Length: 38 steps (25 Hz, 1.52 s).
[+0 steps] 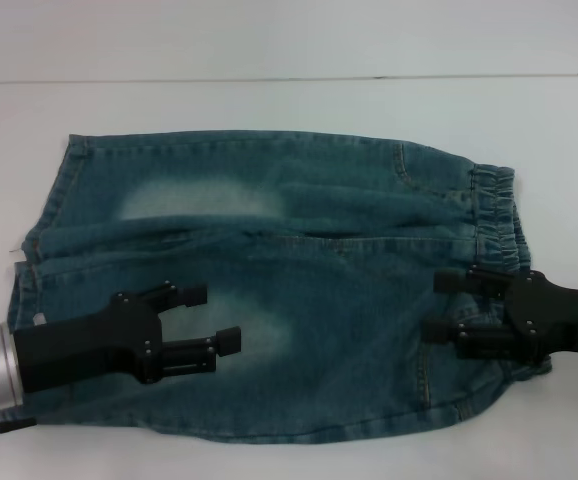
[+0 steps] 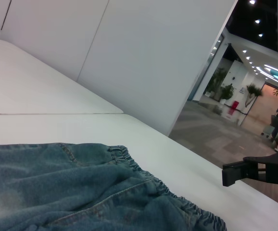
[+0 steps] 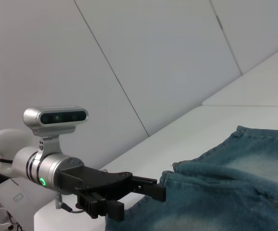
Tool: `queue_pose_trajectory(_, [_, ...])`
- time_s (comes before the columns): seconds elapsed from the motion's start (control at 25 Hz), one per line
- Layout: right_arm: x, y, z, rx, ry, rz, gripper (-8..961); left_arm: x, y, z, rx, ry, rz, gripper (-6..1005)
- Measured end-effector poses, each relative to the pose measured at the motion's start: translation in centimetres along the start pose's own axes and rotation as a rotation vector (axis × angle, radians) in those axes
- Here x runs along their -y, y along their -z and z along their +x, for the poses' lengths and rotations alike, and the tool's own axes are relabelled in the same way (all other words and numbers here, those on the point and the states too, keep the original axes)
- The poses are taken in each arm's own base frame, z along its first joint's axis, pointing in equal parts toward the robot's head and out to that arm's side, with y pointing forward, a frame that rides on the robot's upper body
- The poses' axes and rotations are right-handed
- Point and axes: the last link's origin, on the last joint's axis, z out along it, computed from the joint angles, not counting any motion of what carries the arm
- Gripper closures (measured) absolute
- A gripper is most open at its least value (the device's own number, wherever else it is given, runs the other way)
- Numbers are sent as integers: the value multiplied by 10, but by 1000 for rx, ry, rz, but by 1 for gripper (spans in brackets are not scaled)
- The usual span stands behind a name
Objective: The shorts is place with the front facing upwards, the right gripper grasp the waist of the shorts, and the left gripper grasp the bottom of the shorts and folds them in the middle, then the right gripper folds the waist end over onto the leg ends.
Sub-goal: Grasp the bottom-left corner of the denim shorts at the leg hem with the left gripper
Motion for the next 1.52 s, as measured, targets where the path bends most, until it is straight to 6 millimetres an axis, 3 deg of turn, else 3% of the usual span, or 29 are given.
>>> queue_pose_trajectory(0.4, [0,0,1,-3,-5,2,38,-1,-2,-1,-2,5,-3,67])
queue_pose_trajectory(0.56, [-1,2,2,1,-11,6,38,1,6,-1,-6,4,18,67])
queue_pose_trajectory(0.8, [0,4,3,4,-16,10,39,5,45,-2,14,23,120,68])
queue_pose_trajectory(1.16, [1,3,2,7,-12,16,39,-3,141,-20,31,114,355,69])
queue_pose_trajectory(1.28, [1,2,0,7,-9,12,39,-6,156,-29,54,148,409,70])
queue_pose_trajectory(1.52, [2,0,-4,8,-3,6,39,-3,162,-42,156,222,450,71])
